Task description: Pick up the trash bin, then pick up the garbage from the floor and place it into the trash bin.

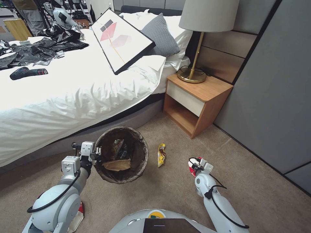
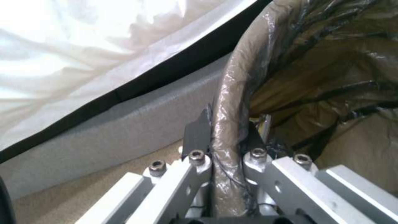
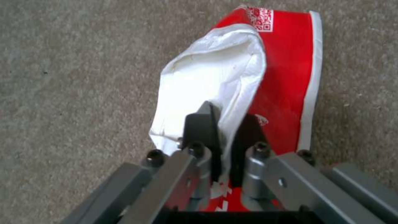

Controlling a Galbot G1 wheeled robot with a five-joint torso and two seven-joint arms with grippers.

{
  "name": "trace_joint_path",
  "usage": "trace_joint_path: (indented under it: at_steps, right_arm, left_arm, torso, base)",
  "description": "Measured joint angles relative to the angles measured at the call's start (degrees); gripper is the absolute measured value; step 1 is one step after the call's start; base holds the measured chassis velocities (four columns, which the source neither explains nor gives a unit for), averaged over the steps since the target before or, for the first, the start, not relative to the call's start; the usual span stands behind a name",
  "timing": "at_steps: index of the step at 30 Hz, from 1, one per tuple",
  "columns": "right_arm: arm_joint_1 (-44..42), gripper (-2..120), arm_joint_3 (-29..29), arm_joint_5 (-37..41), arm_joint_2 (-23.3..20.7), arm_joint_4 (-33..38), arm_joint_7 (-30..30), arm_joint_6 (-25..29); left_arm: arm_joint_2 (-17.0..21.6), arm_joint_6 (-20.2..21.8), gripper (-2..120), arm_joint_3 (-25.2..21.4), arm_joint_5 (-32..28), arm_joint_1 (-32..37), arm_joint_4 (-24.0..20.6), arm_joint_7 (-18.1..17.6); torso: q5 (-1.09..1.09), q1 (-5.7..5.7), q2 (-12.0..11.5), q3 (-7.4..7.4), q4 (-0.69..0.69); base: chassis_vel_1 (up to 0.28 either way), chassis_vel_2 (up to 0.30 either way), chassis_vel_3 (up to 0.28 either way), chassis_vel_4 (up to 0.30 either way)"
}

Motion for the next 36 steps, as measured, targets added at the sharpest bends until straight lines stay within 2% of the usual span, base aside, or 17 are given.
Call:
trace_joint_path:
  at_steps: [12, 15, 16, 18, 19, 21, 22, 24, 28, 29, 31, 33, 35, 36]
  right_arm:
    - [-1.7, 2, 0.5, -2.6, -0.5, 1.4, -0.8, 1.7]
    - [-4.3, 2, 2.8, -9.8, -0.7, 5.9, -4.4, 1.8]
    - [-4.3, 2, 2.8, -9.8, -0.7, 5.9, -4.4, 1.8]
    - [-6.2, 2, 5.8, -14.6, -0.7, 11.8, -8.6, 0.9]
    - [-6.2, 2, 5.8, -14.6, -0.7, 11.8, -8.6, 0.9]
    - [-7.6, 2, 8.3, -16.6, -0.6, 19.1, -12.4, -1.2]
    - [-7.6, 2, 8.3, -16.6, -0.6, 19.1, -12.4, -1.2]
    - [-8.5, 2, 9.0, -16.8, -1.5, 26.0, -14.2, -3.1]
    - [-8.8, 2, 8.6, -16.2, -3.4, 32.6, -14.5, -5.2]
    - [-8.4, 2, 7.9, -15.1, -4.9, 37.4, -14.3, -6.9]
    - [-8.2, 2, 7.6, -14.7, -5.3, 38.6, -14.2, -7.4]
    - [-6.5, 2, 5.2, -12.4, -8.6, 45.1, -13.4, -9.8]
    - [-6.1, 2, 4.5, -12.1, -9.4, 46.2, -13.3, -10.2]
    - [-4.9, 2, 2.6, -11.0, -11.5, 48.6, -13.3, -11.0]
  left_arm:
    - [0.0, 0.0, 3, 0.3, 0.1, -0.3, 0.4, 0.0]
    - [0.0, 0.0, 3, 0.4, 0.2, -0.4, 0.5, 0.3]
    - [0.0, 0.0, 3, 0.4, 0.2, -0.4, 0.5, 0.3]
    - [0.1, 0.0, 3, 0.6, 0.2, -0.6, 0.5, 0.3]
    - [0.1, 0.0, 3, 0.6, 0.2, -0.6, 0.5, 0.3]
    - [0.1, 0.0, 3, 0.9, 0.4, -0.8, 0.8, 0.3]
    - [0.1, 0.0, 3, 0.9, 0.4, -0.8, 0.8, 0.3]
    - [0.1, -0.1, 3, 1.2, 0.6, -1.2, 1.3, 0.0]
    - [0.1, -0.1, 3, 1.5, 0.6, -1.6, 1.7, -0.1]
    - [0.0, -0.1, 3, 1.7, 0.6, -1.8, 2.0, -0.1]
    - [0.0, -0.1, 3, 1.8, 0.6, -1.8, 2.0, -0.1]
    - [-0.1, -0.1, 3, 1.9, 0.6, -1.9, 2.2, -0.1]
    - [-0.1, -0.1, 3, 1.9, 0.6, -2.0, 2.2, -0.1]
    - [0.0, -0.1, 3, 1.9, 0.5, -2.0, 2.3, -0.1]
  torso:
    - [0.02, 0.0, 0.0, 0.01, 0.0]
    - [0.01, 0.0, 0.0, 0.01, -0.04]
    - [0.01, 0.0, 0.0, 0.01, -0.04]
    - [0.0, 0.0, 0.0, 0.01, -0.03]
    - [0.0, 0.0, 0.0, 0.01, -0.03]
    - [0.0, 0.0, 0.0, 0.01, -0.01]
    - [0.0, 0.0, 0.0, 0.01, -0.01]
    - [-0.01, 0.0, 0.0, 0.01, -0.01]
    - [0.0, 0.0, 0.0, 0.01, -0.02]
    - [-0.01, 0.0, 0.0, 0.01, -0.02]
    - [-0.01, 0.0, 0.0, 0.01, -0.02]
    - [-0.02, 0.0, 0.0, 0.01, 0.0]
    - [-0.01, 0.0, 0.0, 0.01, 0.0]
    - [-0.01, 0.0, 0.0, 0.01, -0.01]
  base:
    - [0.0, 0.0, 0.0, 0.0]
    - [0.0, 0.0, 0.0, 0.0]
    - [0.0, 0.0, 0.0, 0.0]
    - [0.0, 0.0, 0.0, 0.0]
    - [0.0, 0.0, 0.0, 0.0]
    - [0.0, 0.0, 0.0, 0.0]
    - [0.0, 0.0, 0.0, 0.0]
    - [0.0, 0.0, 0.0, 0.0]
    - [0.0, 0.0, 0.0, 0.0]
    - [0.0, 0.0, 0.0, 0.0]
    - [0.0, 0.0, 0.0, 0.0]
    - [0.0, 0.0, 0.0, 0.0]
    - [0.0, 0.0, 0.0, 0.0]
    - [0.0, 0.0, 0.0, 0.0]
